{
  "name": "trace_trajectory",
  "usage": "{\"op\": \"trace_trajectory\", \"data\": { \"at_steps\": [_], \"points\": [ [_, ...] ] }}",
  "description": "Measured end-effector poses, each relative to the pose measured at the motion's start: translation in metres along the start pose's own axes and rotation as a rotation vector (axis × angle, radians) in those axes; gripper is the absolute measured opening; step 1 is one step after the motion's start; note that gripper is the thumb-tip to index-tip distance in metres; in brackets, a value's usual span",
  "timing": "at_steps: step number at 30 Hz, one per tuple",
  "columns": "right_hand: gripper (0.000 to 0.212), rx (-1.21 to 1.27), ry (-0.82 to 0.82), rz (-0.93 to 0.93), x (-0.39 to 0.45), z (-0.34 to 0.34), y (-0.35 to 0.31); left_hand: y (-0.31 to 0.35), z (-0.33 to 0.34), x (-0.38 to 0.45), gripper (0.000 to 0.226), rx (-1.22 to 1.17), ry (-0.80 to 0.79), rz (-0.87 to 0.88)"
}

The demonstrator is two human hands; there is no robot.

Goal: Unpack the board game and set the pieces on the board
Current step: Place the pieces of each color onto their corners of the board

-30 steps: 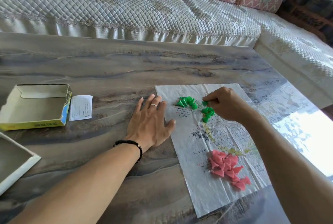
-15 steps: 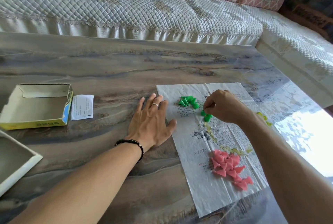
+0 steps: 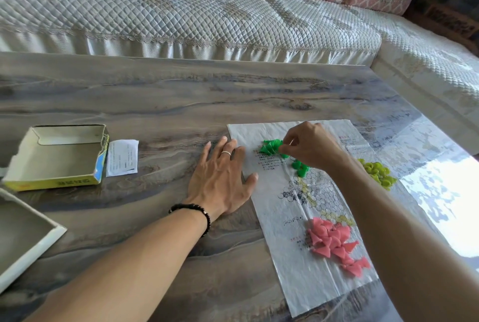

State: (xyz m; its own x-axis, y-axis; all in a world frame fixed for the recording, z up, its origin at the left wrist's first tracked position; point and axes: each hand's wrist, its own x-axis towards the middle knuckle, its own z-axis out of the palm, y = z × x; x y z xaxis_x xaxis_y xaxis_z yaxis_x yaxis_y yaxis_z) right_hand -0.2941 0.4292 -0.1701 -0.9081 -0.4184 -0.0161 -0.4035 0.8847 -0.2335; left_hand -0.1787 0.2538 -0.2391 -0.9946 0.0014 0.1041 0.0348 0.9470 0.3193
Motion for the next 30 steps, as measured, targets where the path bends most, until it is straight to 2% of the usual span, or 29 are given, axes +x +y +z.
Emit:
{"op": "trace_trajectory", "data": {
  "at_steps": [7,13,19,24,30],
  "points": [
    [0.010,-0.027,-0.070,0.031,0.012,0.007,-0.012,0.000,0.000,0.000,0.066,-0.003,-0.007,-0.006],
    [0.028,0.075,0.004,0.049,0.012,-0.011,-0.004,-0.001,-0.001,0.000,0.066,-0.008,-0.005,-0.007],
    [0.004,0.229,0.094,0.086,0.007,-0.031,0.008,0.000,-0.001,0.000,0.066,-0.010,-0.010,-0.007],
    [0.007,0.238,0.146,0.100,0.006,-0.030,0.016,0.000,0.000,0.000,0.067,-0.003,-0.007,-0.007],
    [0.011,0.086,0.083,0.088,0.009,-0.021,0.025,0.000,0.000,0.001,0.067,0.000,-0.004,-0.004]
  ]
}}
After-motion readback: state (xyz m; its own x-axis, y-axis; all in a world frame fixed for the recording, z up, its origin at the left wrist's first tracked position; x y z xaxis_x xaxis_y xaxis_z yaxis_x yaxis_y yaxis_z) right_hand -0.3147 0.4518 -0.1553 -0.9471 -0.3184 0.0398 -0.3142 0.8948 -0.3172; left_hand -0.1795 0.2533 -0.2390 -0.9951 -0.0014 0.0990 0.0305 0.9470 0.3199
